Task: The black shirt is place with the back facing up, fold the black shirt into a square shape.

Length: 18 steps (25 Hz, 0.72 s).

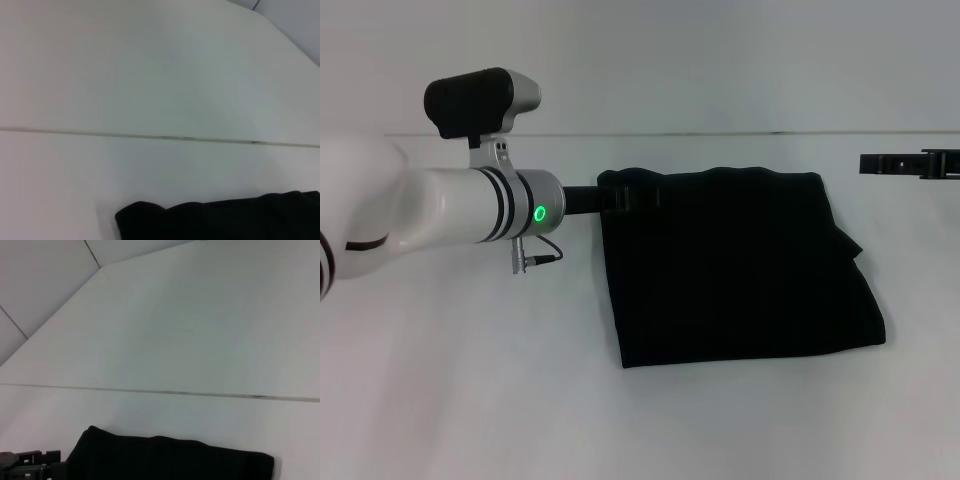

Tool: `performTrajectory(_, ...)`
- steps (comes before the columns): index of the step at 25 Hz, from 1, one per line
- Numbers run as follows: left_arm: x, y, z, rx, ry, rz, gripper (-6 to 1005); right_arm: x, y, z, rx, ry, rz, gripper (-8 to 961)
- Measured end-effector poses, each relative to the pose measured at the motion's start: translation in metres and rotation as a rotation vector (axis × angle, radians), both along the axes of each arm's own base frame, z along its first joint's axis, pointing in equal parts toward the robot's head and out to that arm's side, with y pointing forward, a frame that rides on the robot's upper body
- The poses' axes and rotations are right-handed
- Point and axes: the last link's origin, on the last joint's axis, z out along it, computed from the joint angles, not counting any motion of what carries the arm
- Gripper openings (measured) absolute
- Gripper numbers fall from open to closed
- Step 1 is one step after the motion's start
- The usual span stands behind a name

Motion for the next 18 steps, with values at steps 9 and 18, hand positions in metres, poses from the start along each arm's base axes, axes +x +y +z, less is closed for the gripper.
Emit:
performTrajectory(9,-0.0003,-0.0025,-0.0052,-0.011,0.016,-0.008,950,0.0000,0.0010,-0.0001,0.007,-0.008,0.006,929)
performTrajectory(18,0.0018,-0.0051,-0.0101,-0.029,0.065,-0.078,777,-0.0003,0.0010,-0.0014,0.007,-0.006,0.005,928)
